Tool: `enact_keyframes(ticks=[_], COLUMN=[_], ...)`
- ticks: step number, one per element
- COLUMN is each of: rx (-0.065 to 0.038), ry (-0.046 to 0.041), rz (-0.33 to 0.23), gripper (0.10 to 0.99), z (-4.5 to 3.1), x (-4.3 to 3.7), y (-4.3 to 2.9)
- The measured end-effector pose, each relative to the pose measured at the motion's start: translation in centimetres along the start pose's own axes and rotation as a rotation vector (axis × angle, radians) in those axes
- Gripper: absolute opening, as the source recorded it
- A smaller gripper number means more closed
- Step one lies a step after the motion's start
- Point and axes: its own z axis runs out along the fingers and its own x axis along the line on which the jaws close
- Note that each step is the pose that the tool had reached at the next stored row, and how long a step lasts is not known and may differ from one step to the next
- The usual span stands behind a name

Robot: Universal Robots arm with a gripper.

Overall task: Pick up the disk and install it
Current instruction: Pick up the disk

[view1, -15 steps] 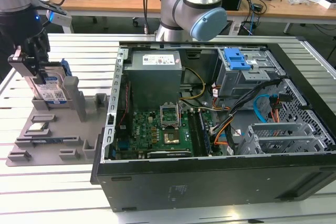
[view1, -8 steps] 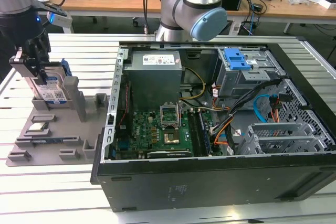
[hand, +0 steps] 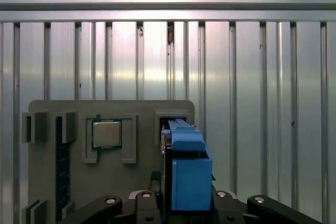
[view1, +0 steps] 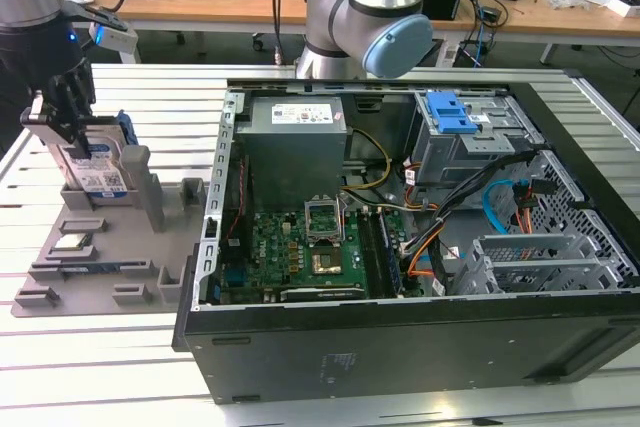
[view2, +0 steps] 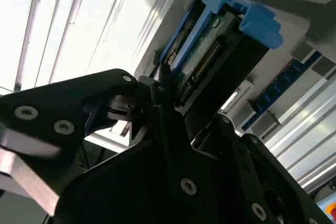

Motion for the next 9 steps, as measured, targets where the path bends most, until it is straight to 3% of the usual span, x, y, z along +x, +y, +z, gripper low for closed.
enact_keyframes(ticks=[1, 9], rx=[0.0, 0.0], ry=[0.0001, 0.0001], rz=[0.0, 0.0], gripper=[0.361, 0.361], z=[0.0, 0.02], x=[0.0, 0.0], y=[0.0, 0.0])
